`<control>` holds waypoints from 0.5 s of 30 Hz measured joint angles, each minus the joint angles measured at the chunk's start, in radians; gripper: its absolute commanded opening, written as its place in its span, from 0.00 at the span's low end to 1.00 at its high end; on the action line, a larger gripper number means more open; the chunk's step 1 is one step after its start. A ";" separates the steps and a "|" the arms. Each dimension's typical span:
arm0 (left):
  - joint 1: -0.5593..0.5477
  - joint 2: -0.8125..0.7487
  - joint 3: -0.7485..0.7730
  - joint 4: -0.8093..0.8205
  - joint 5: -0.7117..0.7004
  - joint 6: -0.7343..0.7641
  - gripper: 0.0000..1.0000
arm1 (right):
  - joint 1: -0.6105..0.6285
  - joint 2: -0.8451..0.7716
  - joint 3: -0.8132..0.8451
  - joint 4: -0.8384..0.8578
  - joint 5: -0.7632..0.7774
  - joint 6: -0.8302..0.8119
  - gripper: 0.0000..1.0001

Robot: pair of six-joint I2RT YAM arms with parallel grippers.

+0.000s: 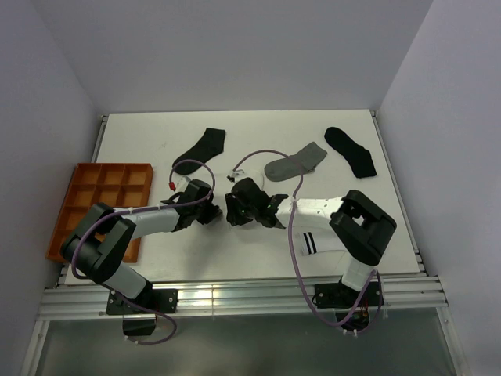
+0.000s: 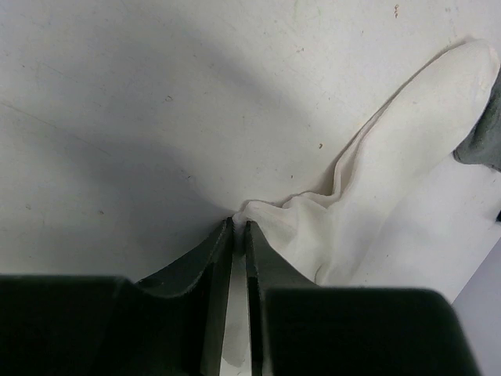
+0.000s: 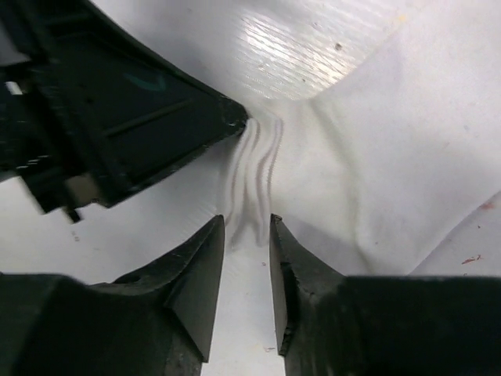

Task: Roll the socks
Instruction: Roll the sock at the center of the board.

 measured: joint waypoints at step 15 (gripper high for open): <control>-0.002 0.008 0.016 -0.022 -0.003 0.000 0.18 | 0.027 0.028 0.039 0.006 0.006 -0.035 0.41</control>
